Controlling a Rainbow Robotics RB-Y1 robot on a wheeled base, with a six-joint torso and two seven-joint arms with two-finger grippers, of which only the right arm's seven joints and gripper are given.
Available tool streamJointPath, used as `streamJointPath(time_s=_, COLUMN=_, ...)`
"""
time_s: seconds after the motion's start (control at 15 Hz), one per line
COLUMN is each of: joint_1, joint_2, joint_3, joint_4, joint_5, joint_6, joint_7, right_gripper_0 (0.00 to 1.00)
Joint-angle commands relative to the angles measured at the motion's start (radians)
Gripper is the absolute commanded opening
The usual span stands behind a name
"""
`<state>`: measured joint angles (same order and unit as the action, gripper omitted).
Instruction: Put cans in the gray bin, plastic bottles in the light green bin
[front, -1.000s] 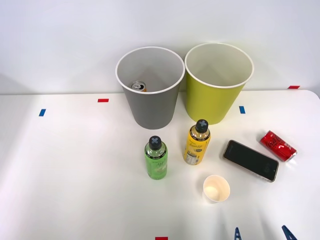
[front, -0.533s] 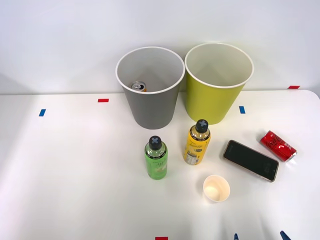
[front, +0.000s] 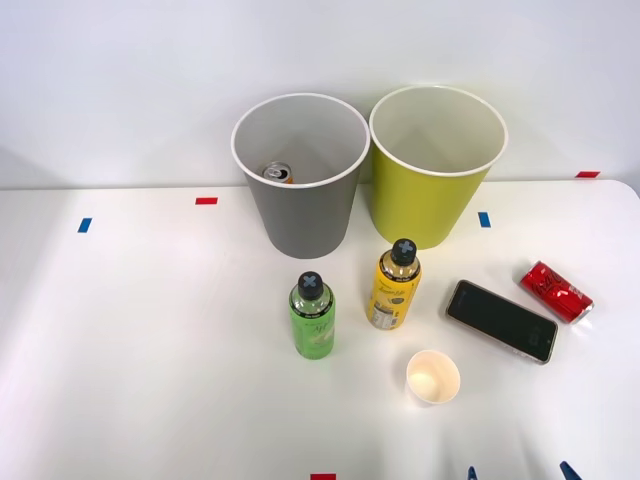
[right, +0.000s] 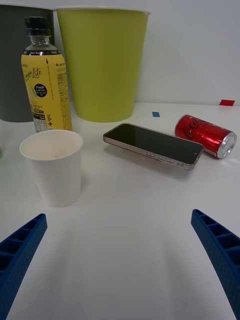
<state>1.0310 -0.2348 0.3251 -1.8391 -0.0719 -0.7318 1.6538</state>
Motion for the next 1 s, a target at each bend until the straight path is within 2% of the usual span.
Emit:
streamJointPath(time_s=0.07, joint_1=0.000, joint_2=0.000, joint_3=0.000, joint_4=0.000, joint_5=0.000, joint_6=0.000, joint_7=0.000, right_gripper_0=1.00)
streamJointPath(time_s=1.0, joint_1=0.000, joint_2=0.000, joint_3=0.000, joint_4=0.000, joint_5=0.000, joint_6=0.000, joint_7=0.000, right_gripper_0=1.00)
